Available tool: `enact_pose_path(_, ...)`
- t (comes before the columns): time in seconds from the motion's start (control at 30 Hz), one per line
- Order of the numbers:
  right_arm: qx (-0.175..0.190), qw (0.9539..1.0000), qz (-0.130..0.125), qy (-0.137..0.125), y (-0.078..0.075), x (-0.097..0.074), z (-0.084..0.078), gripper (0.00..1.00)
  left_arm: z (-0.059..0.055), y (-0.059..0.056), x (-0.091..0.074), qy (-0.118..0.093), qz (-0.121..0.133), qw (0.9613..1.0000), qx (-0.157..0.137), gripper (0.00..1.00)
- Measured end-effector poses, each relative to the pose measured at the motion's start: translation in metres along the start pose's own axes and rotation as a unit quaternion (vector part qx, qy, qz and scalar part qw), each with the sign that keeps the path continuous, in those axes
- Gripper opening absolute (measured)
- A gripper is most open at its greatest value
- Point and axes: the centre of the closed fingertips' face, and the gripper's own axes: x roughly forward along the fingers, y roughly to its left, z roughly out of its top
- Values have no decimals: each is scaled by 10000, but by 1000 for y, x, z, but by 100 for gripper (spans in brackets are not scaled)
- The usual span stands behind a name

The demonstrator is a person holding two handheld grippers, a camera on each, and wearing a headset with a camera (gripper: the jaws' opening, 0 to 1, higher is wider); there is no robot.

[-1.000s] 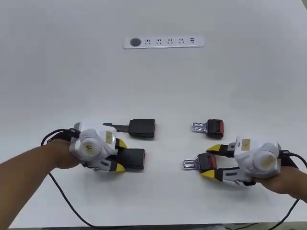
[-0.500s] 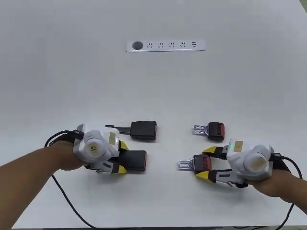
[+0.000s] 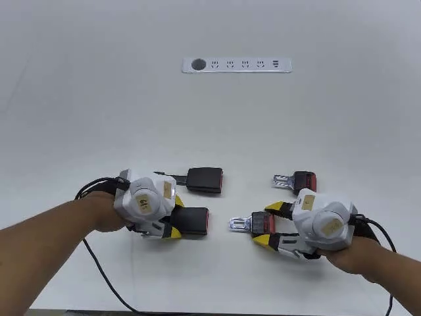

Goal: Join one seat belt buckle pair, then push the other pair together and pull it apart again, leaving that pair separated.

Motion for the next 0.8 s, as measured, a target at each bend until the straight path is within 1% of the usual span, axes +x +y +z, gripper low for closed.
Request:
enact_pose_path(0.17, 4, 10000, -13, -57, 2, 8, 12, 37, 1, 0, 0, 29, 6, 10000, -21, 33)
enact_pose_path(0.3, -14, 9999, 66, -97, 7, 13, 20, 37, 1, 0, 0, 55, 11, 10000, -23, 33)
enact_pose_path(0.33, -17, 9999, 50, -108, 8, 15, 24, 37, 1, 0, 0, 60, 6, 10000, -15, 33)
enact_pose_path(0.5, -50, 9999, 53, -122, 12, 26, 31, 37, 1, 0, 0, 71, -3, 10000, -19, 33)
enact_pose_path(0.53, -26, 9999, 69, -131, 12, 26, 30, 37, 1, 0, 0, 56, 5, 10000, -31, 33)
enact_pose_path(0.57, -88, 9999, 58, -132, 11, 27, 31, 37, 1, 0, 0, 54, 7, 10000, -31, 33)
enact_pose_path(0.63, -69, 9998, 73, -165, 14, 31, 34, 37, 1, 1, 1, 54, 12, 10000, -38, 33)
enact_pose_path(0.7, -98, 9998, 69, -152, 17, 34, 38, 37, 0, 0, 1, 127, 22, 9999, -8, 33)
enact_pose_path(0.8, -24, 9998, 75, -186, 17, 30, 36, 37, 1, 0, 1, 99, 10, 9999, -22, 33)
